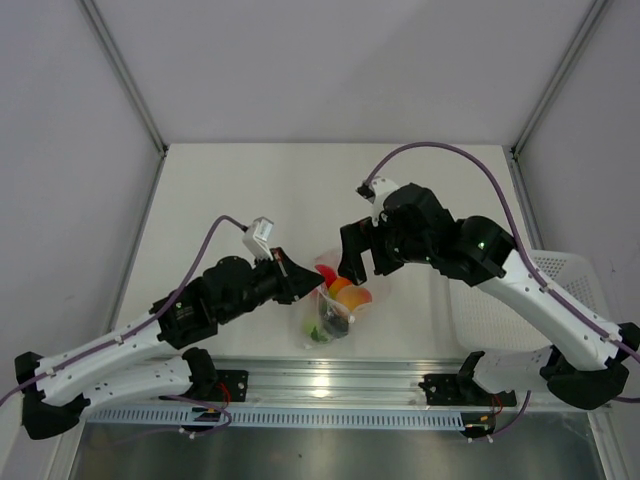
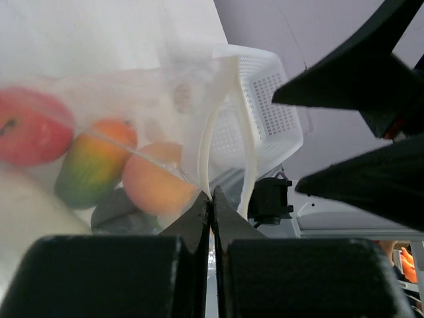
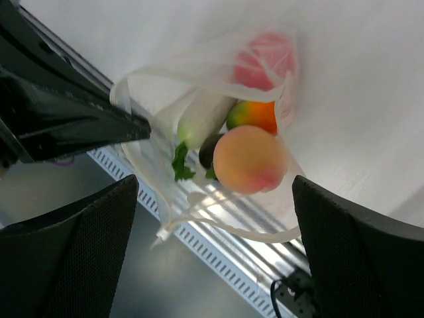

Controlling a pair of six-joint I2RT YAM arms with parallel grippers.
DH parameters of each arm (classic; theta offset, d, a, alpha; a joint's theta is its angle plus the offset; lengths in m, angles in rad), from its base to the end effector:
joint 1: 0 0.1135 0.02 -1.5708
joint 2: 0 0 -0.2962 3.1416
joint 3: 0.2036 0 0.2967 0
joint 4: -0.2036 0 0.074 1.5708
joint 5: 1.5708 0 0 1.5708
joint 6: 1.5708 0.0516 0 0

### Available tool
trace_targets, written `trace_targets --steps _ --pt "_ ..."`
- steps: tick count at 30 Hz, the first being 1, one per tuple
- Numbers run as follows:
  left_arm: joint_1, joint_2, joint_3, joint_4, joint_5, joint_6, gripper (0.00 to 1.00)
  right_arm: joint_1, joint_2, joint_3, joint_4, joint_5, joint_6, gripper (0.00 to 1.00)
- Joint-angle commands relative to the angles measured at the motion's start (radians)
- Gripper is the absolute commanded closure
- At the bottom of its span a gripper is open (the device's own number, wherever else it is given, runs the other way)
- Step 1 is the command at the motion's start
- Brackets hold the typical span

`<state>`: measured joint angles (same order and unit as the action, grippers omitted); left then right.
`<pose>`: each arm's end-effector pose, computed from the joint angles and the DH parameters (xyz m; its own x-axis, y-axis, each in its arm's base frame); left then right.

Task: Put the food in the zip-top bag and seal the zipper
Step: Zip the zipper food storage bag at the center of the board.

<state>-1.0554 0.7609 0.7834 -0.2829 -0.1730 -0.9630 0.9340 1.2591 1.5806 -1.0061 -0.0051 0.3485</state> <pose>0.1138 -0.1829 0.3521 -0.7088 -0.3894 -0.5882 0.3385 0.5438 -0.7679 0.1682 0.2278 0.4647 -0.6288 -0.2759 -0.7270 -0.6295 0.7295 0.2676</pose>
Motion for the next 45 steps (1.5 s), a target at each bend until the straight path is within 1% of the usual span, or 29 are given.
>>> trace_targets --steps 1,5,8,12,16,19,20,23,28,33,36,42,45 --pt "-0.005 0.024 0.016 0.090 -0.011 -0.020 0.99 0.031 -0.053 -0.034 -0.097 0.036 0.093 0.01" --pt "-0.005 0.047 0.019 0.106 -0.010 -0.022 0.99 0.081 -0.134 -0.090 -0.106 0.068 0.173 0.00" --pt "-0.003 0.069 0.020 0.119 -0.008 -0.023 0.99 0.117 -0.171 -0.108 -0.123 0.070 0.225 0.07" --pt "-0.005 0.101 0.030 0.129 -0.006 -0.025 0.99 0.195 -0.188 -0.126 -0.132 0.066 0.271 0.13" --pt "-0.003 0.120 0.042 0.128 -0.013 -0.026 0.99 0.268 -0.210 -0.149 -0.140 0.093 0.336 0.17" --pt "-0.003 0.127 0.040 0.140 -0.016 -0.033 0.99 0.313 -0.231 -0.220 -0.095 0.091 0.415 0.26" --pt "-0.003 0.130 0.042 0.145 -0.011 -0.034 0.99 0.319 -0.234 -0.235 -0.077 0.097 0.446 0.33" --pt "-0.003 0.143 0.043 0.163 0.009 -0.033 0.99 0.338 -0.233 -0.286 -0.062 0.131 0.498 0.47" --pt "-0.005 0.155 0.045 0.179 0.030 -0.036 0.99 0.370 -0.205 -0.358 -0.014 0.180 0.543 0.47" --pt "-0.005 0.149 0.040 0.182 0.032 -0.036 0.99 0.376 -0.178 -0.375 0.023 0.241 0.550 0.45" --pt "-0.003 0.146 0.040 0.180 0.033 -0.034 0.99 0.374 -0.167 -0.389 0.069 0.251 0.550 0.45" --pt "-0.005 0.137 0.033 0.180 0.035 -0.034 0.99 0.368 -0.124 -0.393 0.090 0.309 0.558 0.46" --pt "-0.005 0.130 0.028 0.179 0.035 -0.036 0.99 0.368 -0.109 -0.406 0.090 0.335 0.570 0.51"
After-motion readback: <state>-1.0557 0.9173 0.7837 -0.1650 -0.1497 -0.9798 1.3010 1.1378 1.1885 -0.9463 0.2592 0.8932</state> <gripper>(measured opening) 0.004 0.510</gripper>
